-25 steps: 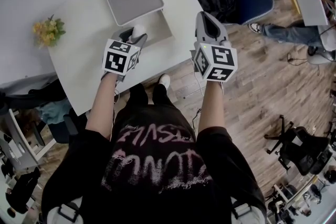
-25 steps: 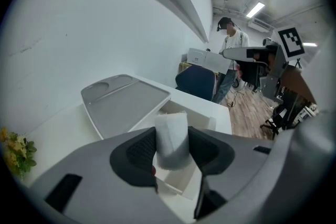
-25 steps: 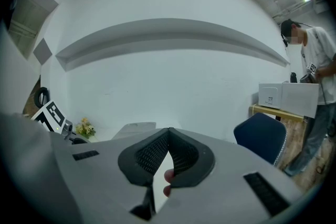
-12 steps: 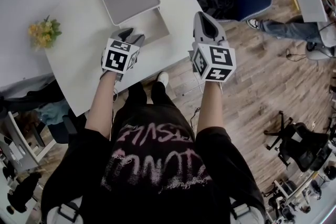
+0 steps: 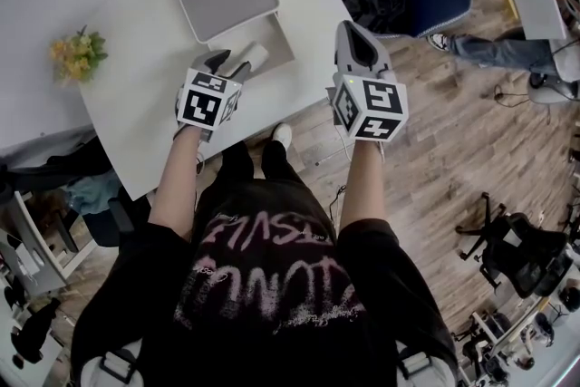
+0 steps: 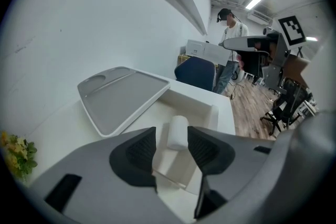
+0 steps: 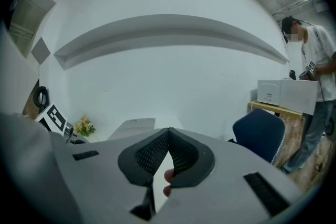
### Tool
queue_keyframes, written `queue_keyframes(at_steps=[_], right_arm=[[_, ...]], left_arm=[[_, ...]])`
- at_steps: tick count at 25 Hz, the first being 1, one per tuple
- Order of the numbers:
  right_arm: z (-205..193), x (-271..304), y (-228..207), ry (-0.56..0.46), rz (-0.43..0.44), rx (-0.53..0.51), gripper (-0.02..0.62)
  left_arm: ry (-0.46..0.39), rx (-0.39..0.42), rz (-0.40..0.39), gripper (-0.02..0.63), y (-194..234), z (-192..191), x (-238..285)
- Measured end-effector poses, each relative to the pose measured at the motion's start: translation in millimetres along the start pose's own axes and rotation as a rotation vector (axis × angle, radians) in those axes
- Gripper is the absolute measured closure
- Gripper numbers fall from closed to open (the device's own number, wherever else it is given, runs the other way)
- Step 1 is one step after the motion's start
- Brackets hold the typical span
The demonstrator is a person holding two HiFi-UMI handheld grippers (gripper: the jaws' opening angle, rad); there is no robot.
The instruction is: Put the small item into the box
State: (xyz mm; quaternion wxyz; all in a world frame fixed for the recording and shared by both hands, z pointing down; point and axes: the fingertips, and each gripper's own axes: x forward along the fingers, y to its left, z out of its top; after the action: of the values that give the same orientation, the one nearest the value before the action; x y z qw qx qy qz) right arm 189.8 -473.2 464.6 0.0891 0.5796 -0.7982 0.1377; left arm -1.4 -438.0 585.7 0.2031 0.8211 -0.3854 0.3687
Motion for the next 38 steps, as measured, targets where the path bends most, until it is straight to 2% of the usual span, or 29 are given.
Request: queue_keyframes(at_steps=[11,17,20,31,38], right_arm=[[12.9,-3.6,10.1,-0.024,0.013,-0.011,0.583],[25.1,-5.9,19.7,-0.043,0.029,-0.028,0.583],[29.5,-9.5,21.6,-0.056,0.029,-0.028,0.583],[44.1,-18.9,27.5,-0.092,0.044,-0.045,0.583],[60.0,-25.7,28.7,-0.134,0.041,-0.054,0.583]], left_arm=[[-0.094,-0.022,0.054,0.472,6.2,14.5,-22.5],[-0.167,-0.048,0.118,0.56,19.4,27.2,-44.6],[-0.201,-0.058,0.15,0.583,26.4,31.6,-57.4],[-0.31,-0.044,0.214,0.601,30.0,63.2,-96.5],[-0.399,-0.077,0.235,0.603,37.7,90.6,-124.6]])
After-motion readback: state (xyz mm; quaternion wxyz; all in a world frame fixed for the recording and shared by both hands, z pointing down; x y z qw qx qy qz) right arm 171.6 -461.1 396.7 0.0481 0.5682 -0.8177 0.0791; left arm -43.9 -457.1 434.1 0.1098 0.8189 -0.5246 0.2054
